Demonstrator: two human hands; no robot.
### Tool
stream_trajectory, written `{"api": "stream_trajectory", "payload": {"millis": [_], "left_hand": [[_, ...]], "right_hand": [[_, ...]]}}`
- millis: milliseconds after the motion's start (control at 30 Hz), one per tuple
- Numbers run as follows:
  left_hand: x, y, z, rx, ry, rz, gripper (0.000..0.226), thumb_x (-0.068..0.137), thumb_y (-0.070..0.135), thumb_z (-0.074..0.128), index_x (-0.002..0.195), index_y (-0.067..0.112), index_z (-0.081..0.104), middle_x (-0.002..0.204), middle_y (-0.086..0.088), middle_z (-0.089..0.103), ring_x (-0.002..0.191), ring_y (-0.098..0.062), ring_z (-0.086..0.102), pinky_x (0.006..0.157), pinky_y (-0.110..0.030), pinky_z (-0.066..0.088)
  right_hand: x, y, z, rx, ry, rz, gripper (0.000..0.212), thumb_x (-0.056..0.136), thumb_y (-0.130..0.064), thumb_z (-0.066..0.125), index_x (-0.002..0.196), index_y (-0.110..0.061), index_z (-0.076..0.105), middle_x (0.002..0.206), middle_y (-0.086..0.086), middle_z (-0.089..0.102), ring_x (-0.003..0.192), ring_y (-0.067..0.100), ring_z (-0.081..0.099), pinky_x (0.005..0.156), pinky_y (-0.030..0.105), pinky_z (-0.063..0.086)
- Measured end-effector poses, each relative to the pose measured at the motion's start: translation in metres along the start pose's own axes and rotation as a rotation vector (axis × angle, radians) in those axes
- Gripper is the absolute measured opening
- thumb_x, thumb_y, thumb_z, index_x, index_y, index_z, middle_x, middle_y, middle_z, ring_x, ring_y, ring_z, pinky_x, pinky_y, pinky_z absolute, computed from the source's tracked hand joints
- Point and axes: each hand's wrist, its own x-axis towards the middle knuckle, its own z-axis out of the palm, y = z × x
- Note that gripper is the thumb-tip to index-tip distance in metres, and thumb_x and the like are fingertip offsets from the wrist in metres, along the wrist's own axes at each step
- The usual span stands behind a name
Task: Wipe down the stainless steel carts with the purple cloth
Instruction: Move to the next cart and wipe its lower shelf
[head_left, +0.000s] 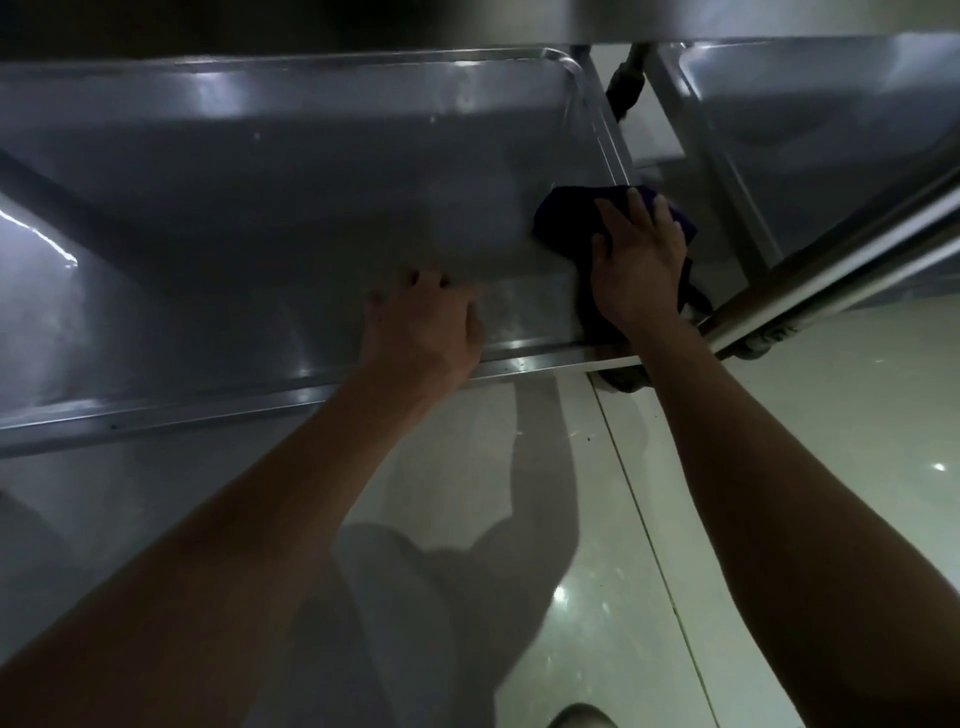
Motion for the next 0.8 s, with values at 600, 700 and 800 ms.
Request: {"api": "stream_trajectory", "payload": {"millis": [600, 700, 800], "left_hand": [[-0.055, -0.189, -0.048, 0.043, 0.125, -0.187, 0.026, 0.093, 0.030, 0.053, 0.106, 0.015, 0.070, 0.118, -0.011, 0.063, 0.110, -0.036, 0.053, 0.084, -0.047, 0.044], [-0.070, -0.209, -0.049, -0.017, 0.131, -0.148, 0.029, 0.096, 0.030, 0.052, 0.112, 0.017, 0.072, 0.119, -0.007, 0.063, 0.111, -0.033, 0.054, 0.086, -0.045, 0.043], [-0.077, -0.225, -0.050, -0.071, 0.108, -0.103, 0.032, 0.098, 0.032, 0.051, 0.121, 0.020, 0.070, 0.125, -0.005, 0.062, 0.116, -0.030, 0.053, 0.091, -0.044, 0.042]], "right_hand": [[-0.018, -0.202, 0.044, 0.050, -0.209, -0.211, 0.051, 0.106, -0.027, 0.032, 0.157, -0.029, 0.027, 0.167, 0.006, 0.010, 0.154, 0.030, 0.001, 0.124, 0.047, 0.003], [-0.030, -0.260, 0.059, 0.045, -0.255, -0.329, 0.050, 0.107, -0.028, 0.031, 0.157, -0.033, 0.024, 0.168, 0.004, 0.007, 0.154, 0.030, -0.002, 0.124, 0.046, 0.002], [-0.035, -0.306, 0.069, 0.047, -0.315, -0.463, 0.050, 0.108, -0.029, 0.031, 0.157, -0.035, 0.023, 0.168, 0.002, 0.006, 0.154, 0.029, -0.002, 0.123, 0.046, 0.001]]}}
